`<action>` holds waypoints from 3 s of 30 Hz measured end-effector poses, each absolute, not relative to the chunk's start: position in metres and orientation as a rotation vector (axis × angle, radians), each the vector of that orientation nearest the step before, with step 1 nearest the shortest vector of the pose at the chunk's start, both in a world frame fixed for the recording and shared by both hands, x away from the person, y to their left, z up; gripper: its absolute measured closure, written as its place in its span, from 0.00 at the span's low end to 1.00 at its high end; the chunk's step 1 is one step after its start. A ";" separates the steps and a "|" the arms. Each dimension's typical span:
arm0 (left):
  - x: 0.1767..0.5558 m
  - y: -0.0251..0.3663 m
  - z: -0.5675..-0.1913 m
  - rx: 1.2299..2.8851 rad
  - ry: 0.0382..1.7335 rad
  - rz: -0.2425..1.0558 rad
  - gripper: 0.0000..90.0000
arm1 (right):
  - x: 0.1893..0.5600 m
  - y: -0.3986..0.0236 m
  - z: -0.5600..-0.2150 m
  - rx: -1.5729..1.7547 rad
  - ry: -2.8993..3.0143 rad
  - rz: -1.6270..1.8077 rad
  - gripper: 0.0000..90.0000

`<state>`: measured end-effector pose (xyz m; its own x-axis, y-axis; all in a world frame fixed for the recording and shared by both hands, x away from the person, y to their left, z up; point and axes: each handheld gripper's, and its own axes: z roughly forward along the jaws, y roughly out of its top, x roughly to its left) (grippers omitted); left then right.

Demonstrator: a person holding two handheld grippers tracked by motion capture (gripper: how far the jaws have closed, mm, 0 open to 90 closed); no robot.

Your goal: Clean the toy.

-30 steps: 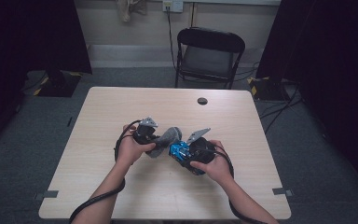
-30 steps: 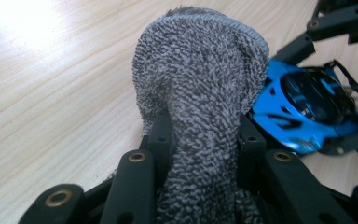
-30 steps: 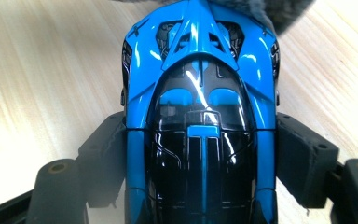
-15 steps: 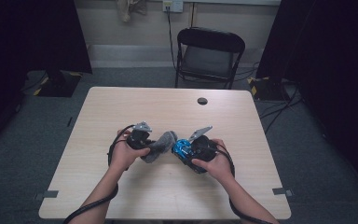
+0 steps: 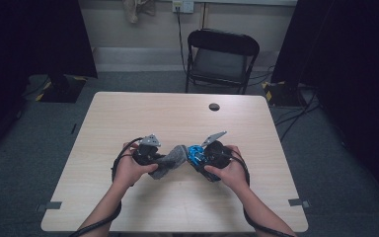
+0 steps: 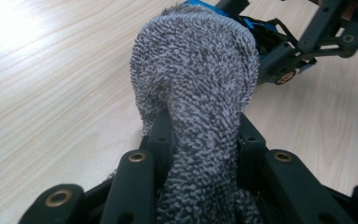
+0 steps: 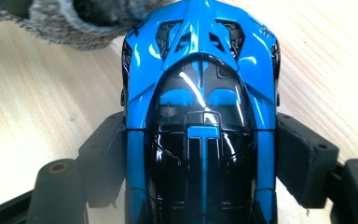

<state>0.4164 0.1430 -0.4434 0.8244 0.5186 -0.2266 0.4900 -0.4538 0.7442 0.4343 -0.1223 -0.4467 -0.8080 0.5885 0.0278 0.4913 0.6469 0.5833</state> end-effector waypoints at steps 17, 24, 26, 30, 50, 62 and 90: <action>0.444 0.143 -0.434 2.054 0.843 0.164 0.74 | 0.419 -0.114 -0.445 0.805 2.743 0.931 0.29; 0.449 0.132 -0.440 2.102 0.818 0.133 0.74 | 0.418 -0.113 -0.444 0.790 2.744 0.937 0.29; 0.449 0.130 -0.440 2.109 0.816 0.118 0.74 | 0.418 -0.114 -0.444 0.787 2.745 0.939 0.29; 0.448 0.129 -0.440 2.114 0.808 0.110 0.74 | 0.418 -0.115 -0.443 0.798 2.736 0.928 0.29; 0.422 0.144 -0.448 2.084 0.776 0.062 0.74 | 0.431 -0.122 -0.442 0.878 2.711 0.889 0.29; 0.432 0.155 -0.459 2.065 0.923 0.194 0.74 | 0.431 -0.118 -0.428 0.854 2.704 0.933 0.29; 0.407 0.083 -0.478 2.093 0.730 0.019 0.74 | 0.445 -0.111 -0.419 0.942 2.671 0.908 0.29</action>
<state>0.4074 0.0833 -0.4780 0.8260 0.5051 -0.2501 0.4915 -0.4282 0.7584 0.4447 -0.1110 -0.4193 -0.7865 0.6161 0.0422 0.5142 0.6156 0.5972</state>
